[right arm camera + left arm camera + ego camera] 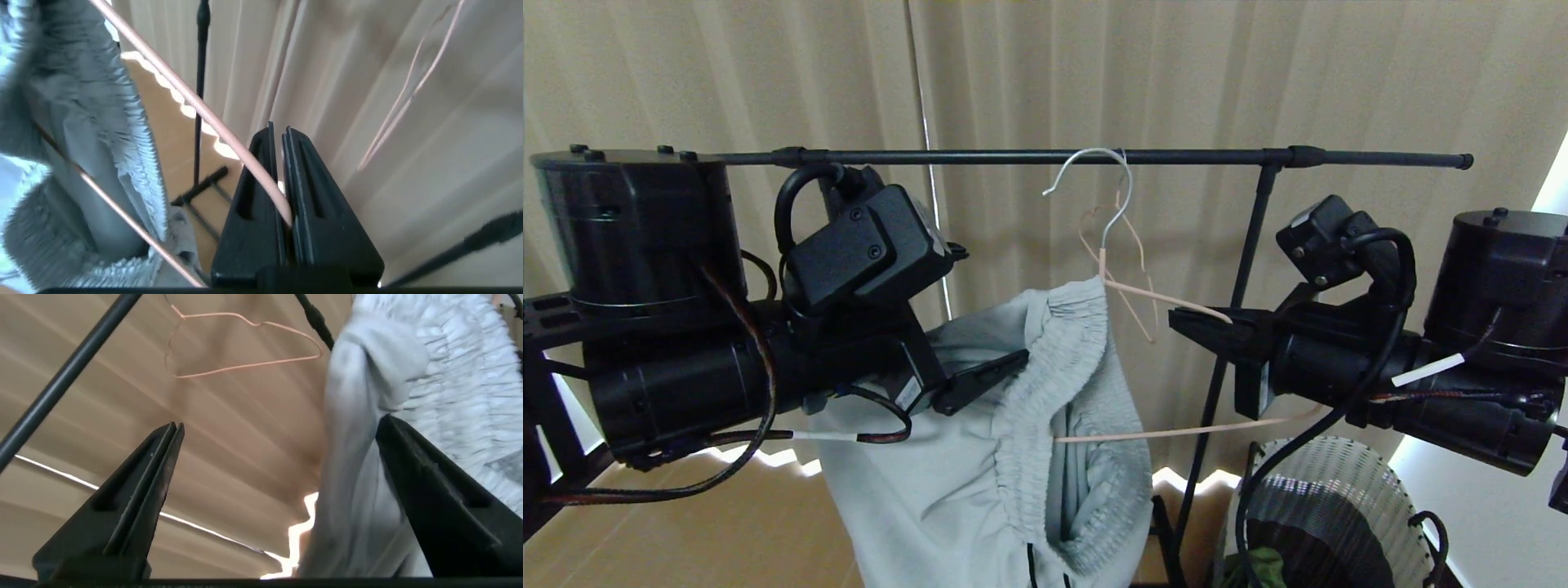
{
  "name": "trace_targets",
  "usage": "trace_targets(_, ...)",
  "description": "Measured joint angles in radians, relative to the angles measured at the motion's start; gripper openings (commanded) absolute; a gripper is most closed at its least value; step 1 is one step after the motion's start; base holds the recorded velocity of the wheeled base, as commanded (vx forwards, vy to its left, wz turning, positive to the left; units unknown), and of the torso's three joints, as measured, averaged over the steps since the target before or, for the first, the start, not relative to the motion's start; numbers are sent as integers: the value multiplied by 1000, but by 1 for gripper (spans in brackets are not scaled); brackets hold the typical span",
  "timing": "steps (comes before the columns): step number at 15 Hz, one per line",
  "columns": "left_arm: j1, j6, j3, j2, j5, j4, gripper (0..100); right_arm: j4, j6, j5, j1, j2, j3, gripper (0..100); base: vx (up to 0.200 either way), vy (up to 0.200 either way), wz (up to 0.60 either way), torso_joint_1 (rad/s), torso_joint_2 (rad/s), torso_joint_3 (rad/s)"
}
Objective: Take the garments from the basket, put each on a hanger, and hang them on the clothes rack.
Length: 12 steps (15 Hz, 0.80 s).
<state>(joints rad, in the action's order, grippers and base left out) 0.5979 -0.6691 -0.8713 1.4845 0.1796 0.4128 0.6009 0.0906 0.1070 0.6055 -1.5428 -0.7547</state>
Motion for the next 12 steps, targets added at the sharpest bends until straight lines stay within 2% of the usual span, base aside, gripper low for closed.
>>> trace_targets(1, -1, 0, -1, 3, 0, 0, 100, 4, 0, 0, 6, 1, 5, 0, 0, 0, 0, 0, 0, 0)
trace_targets(2, -1, 0, -1, 4, 0, 0, 0, 8, 0, 0, 10, 1, 8, 0, 0, 0, 0, 0, 0, 0)
trace_targets(8, -2, 11, 13, 7, -1, 3, 0, 13, -2, 4, 17, 11, 8, 0, 0, 0, 0, 0, 0, 0)
trace_targets(12, -3, 98, 22, 6, -3, 5, 0, 57, 0, 3, 17, 14, 9, 0, 0, 0, 0, 0, 0, 0)
